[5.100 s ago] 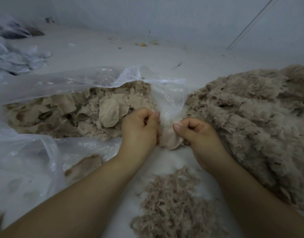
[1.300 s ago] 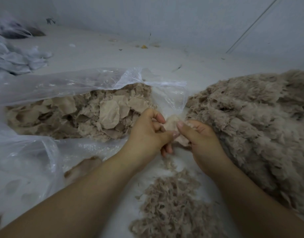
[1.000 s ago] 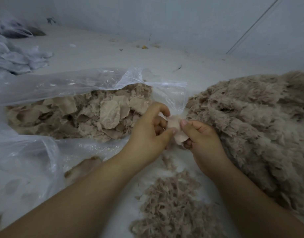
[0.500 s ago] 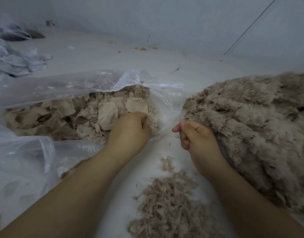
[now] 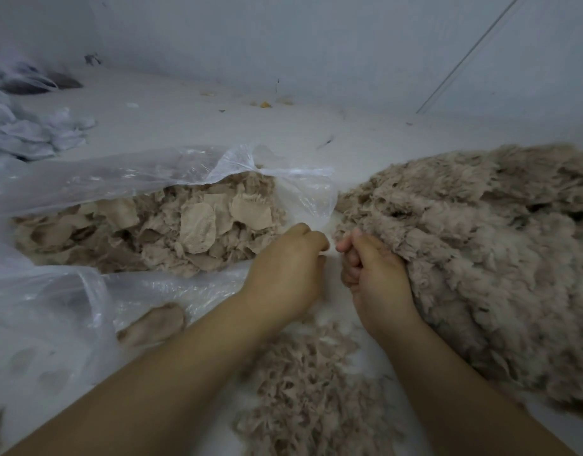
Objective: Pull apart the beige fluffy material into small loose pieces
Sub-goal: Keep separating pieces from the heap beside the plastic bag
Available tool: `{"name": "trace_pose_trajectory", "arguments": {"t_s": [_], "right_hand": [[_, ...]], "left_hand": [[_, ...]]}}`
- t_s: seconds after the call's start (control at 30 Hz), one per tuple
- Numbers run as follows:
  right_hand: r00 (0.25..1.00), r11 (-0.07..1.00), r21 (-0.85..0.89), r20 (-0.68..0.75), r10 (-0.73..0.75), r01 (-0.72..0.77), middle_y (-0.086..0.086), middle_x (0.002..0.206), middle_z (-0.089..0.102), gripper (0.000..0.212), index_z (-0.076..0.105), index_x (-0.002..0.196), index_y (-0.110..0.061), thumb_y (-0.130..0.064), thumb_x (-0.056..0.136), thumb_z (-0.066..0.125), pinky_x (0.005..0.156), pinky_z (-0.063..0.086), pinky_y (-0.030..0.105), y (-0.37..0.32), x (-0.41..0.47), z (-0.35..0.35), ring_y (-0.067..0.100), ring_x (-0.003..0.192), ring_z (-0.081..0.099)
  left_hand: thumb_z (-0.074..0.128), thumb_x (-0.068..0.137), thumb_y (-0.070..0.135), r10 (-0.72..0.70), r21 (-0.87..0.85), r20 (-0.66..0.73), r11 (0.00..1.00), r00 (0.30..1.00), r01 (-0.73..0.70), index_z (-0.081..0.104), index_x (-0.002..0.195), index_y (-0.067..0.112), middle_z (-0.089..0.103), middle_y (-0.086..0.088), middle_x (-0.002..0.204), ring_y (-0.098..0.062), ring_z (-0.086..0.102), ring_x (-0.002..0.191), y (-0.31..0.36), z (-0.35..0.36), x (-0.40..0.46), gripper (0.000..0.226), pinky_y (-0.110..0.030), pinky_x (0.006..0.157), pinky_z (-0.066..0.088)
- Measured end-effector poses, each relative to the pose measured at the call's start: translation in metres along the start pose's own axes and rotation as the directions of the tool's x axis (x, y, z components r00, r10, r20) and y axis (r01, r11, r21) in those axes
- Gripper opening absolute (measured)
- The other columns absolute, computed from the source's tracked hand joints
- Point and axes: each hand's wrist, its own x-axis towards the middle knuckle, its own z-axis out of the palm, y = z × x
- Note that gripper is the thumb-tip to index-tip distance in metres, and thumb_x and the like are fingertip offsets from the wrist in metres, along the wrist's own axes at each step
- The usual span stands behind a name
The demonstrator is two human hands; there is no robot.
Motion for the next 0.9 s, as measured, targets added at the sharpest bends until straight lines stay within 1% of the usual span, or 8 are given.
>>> {"name": "trace_pose_trajectory", "arguments": {"t_s": [0.27, 0.37, 0.43, 0.5, 0.57, 0.7, 0.77, 0.9], "right_hand": [[0.996, 0.969, 0.235, -0.035, 0.086, -0.076, -0.006, 0.053, 0.036, 0.052, 0.065, 0.056, -0.02, -0.037, 0.1, 0.043, 0.042, 0.026, 0.019, -0.007, -0.009, -0.001, 0.006, 0.045, 0.027], [0.994, 0.964, 0.253, -0.058, 0.094, -0.076, -0.006, 0.053, 0.035, 0.053, 0.063, 0.054, -0.02, -0.038, 0.1, 0.044, 0.042, 0.026, 0.018, -0.008, -0.008, 0.0, 0.006, 0.045, 0.026], [0.992, 0.959, 0.274, -0.071, 0.101, -0.078, -0.007, 0.052, 0.035, 0.055, 0.063, 0.052, -0.02, -0.037, 0.101, 0.043, 0.041, 0.026, 0.018, -0.008, -0.007, 0.001, 0.005, 0.044, 0.026], [0.992, 0.956, 0.285, -0.083, 0.097, -0.07, -0.007, 0.051, 0.034, 0.056, 0.063, 0.052, -0.021, -0.036, 0.102, 0.043, 0.04, 0.025, 0.018, -0.008, -0.006, 0.001, 0.005, 0.043, 0.025], [0.992, 0.958, 0.278, -0.082, 0.093, -0.067, -0.007, 0.051, 0.032, 0.056, 0.062, 0.052, -0.021, -0.036, 0.102, 0.042, 0.041, 0.024, 0.018, -0.007, -0.006, 0.0, 0.006, 0.043, 0.023], [0.992, 0.957, 0.28, -0.074, 0.099, -0.075, -0.008, 0.051, 0.035, 0.055, 0.067, 0.057, -0.021, -0.037, 0.103, 0.04, 0.04, 0.025, 0.018, -0.006, -0.004, -0.001, 0.006, 0.044, 0.024], [0.992, 0.955, 0.285, -0.072, 0.105, -0.08, -0.008, 0.052, 0.036, 0.046, 0.07, 0.075, -0.016, -0.035, 0.104, 0.039, 0.039, 0.026, 0.017, -0.006, -0.002, -0.002, 0.005, 0.043, 0.026], [0.975, 0.956, 0.236, -0.092, 0.201, -0.175, -0.009, 0.053, 0.036, 0.028, 0.066, 0.109, -0.018, -0.033, 0.103, 0.043, 0.04, 0.027, 0.017, -0.006, 0.002, -0.004, 0.004, 0.042, 0.027]], "left_hand": [[0.056, 0.088, 0.014, 0.018, -0.019, 0.194, 1.0, 0.981, -0.015, 0.045, 0.127, 0.01, 0.048, -0.013, 0.123, -0.033, 0.058, 0.096, 0.006, 0.026, 0.048, 0.041, -0.047, 0.077, 0.051], [0.058, 0.09, 0.017, 0.054, -0.159, 0.236, 0.987, 0.97, -0.016, 0.035, 0.143, 0.013, 0.047, -0.016, 0.134, -0.031, 0.054, 0.113, 0.007, 0.034, 0.068, 0.058, -0.035, 0.091, 0.046], [0.055, 0.095, 0.018, 0.044, -0.289, 0.316, 0.956, 0.948, 0.052, 0.034, 0.145, 0.012, 0.053, -0.015, 0.129, -0.027, 0.055, 0.109, 0.007, 0.037, 0.076, 0.054, -0.03, 0.09, 0.043], [0.056, 0.093, 0.008, 0.047, -0.289, 0.341, 0.956, 0.939, 0.057, 0.057, 0.117, 0.005, 0.062, -0.014, 0.103, -0.023, 0.057, 0.09, 0.006, 0.039, 0.078, 0.024, -0.03, 0.08, 0.044], [0.055, 0.087, 0.0, 0.048, -0.224, 0.308, 0.974, 0.95, 0.023, 0.062, 0.085, 0.001, 0.065, -0.013, 0.086, -0.026, 0.061, 0.081, 0.004, 0.041, 0.075, 0.007, -0.036, 0.071, 0.048], [0.056, 0.081, -0.004, 0.076, -0.153, 0.326, 0.988, 0.942, -0.027, 0.061, 0.078, 0.01, 0.066, -0.009, 0.083, -0.023, 0.061, 0.079, 0.0, 0.037, 0.058, 0.015, -0.026, 0.06, 0.042], [0.056, 0.081, -0.003, 0.108, -0.097, 0.342, 0.992, 0.934, -0.079, 0.064, 0.081, 0.006, 0.064, -0.01, 0.081, -0.022, 0.057, 0.073, -0.004, 0.035, 0.048, 0.012, -0.028, 0.061, 0.04], [0.054, 0.08, -0.005, 0.116, -0.126, 0.324, 0.989, 0.939, -0.079, 0.048, 0.065, 0.005, 0.044, -0.005, 0.059, -0.016, 0.039, 0.054, -0.012, 0.025, 0.026, 0.019, -0.033, 0.052, 0.031]]}}
